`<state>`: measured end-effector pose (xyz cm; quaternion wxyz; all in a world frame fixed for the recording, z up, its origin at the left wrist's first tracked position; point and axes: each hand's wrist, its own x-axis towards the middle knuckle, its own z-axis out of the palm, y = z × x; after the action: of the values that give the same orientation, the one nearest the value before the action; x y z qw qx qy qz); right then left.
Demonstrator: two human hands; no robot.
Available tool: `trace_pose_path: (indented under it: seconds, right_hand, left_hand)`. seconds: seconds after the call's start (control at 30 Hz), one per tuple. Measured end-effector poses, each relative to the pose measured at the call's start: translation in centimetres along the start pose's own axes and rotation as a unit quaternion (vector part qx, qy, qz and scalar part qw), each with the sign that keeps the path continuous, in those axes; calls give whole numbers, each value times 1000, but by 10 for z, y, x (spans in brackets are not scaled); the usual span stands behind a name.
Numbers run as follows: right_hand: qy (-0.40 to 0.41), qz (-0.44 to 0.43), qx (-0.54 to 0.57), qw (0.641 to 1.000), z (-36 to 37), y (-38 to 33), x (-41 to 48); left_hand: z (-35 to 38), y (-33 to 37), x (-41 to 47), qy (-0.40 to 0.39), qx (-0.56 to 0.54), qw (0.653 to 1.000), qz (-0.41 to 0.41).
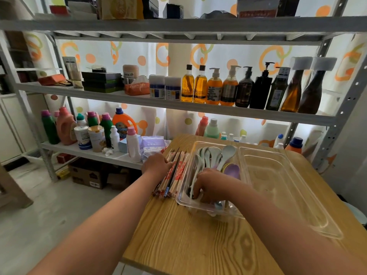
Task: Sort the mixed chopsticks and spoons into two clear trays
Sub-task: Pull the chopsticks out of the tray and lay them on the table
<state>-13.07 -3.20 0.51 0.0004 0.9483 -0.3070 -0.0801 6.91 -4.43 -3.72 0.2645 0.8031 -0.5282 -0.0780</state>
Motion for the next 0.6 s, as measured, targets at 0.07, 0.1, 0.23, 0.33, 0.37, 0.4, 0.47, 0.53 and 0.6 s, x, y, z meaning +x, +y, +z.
trace_pose_path:
  seconds: [0.07, 0.1, 0.23, 0.33, 0.37, 0.4, 0.47, 0.53, 0.6]
  right_hand:
    - [-20, -11, -18, 1000, 2, -2, 4]
    - [-28, -15, -28, 999, 3, -2, 6]
    - [-59, 4, -39, 997, 1, -8, 11]
    - [-44, -13, -93, 995, -1, -15, 11]
    - [-39, -21, -110, 993, -1, -17, 12]
    - [-37, -29, -123, 991, -1, -18, 13]
    - [-35, -41, -136, 989, -2, -21, 13]
    - [-35, -50, -140, 988, -4, -23, 13]
    - [-40, -60, -144, 987, -6, -23, 11]
  left_hand:
    - [6, -2, 1, -6, 10, 1000, 0]
    - [8, -3, 1, -12, 20, 1000, 4]
    - [14, -7, 1, -33, 31, 999, 2]
    - [14, -8, 3, -33, 26, 999, 3]
    - [15, -8, 3, -31, 20, 999, 4]
    - [15, -7, 2, -28, 14, 1000, 3]
    - [13, -4, 0, -11, 6, 1000, 2]
    - [10, -1, -2, 25, -7, 1000, 0]
    - [7, 6, -3, 47, -30, 998, 0]
